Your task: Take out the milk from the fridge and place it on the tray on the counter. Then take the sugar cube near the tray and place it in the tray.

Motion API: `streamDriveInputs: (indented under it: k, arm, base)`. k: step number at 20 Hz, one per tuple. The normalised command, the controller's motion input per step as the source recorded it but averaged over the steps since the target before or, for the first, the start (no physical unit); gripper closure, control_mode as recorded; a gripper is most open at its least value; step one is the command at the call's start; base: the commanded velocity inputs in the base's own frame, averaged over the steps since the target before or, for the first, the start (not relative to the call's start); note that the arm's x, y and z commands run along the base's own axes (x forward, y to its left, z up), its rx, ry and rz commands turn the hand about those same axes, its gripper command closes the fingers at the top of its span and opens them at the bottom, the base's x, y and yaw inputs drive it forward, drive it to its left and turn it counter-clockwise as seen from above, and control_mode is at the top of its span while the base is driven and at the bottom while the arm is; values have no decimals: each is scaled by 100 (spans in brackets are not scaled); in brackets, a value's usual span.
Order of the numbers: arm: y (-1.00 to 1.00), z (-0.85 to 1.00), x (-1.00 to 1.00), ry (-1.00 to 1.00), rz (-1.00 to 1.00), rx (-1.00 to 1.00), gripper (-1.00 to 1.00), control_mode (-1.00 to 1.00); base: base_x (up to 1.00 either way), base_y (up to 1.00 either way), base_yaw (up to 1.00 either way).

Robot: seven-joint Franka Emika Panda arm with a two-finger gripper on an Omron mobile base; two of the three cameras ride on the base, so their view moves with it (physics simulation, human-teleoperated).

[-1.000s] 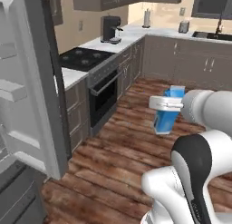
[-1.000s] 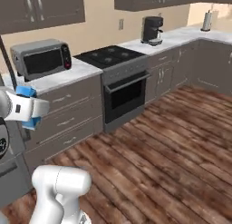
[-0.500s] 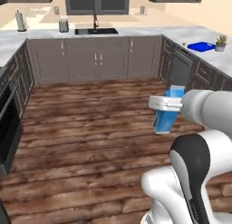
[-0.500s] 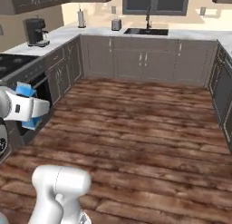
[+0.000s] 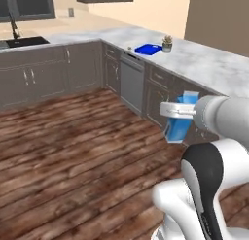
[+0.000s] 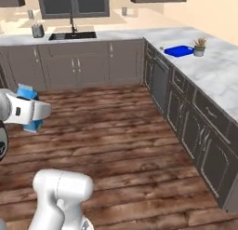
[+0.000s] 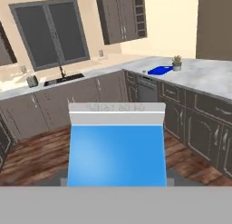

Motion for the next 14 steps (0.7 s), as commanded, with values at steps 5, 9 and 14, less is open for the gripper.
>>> streamDriveInputs:
  k: [5,9,14]
  arm:
    - [0,0,0,0,0,0,100,100]
    - [0,0,0,0,0,0,100,100]
    - [0,0,0,0,0,0,100,100]
  base:
    - [100,74,-42]
    - [100,60,-37]
    - [100,34,-34]
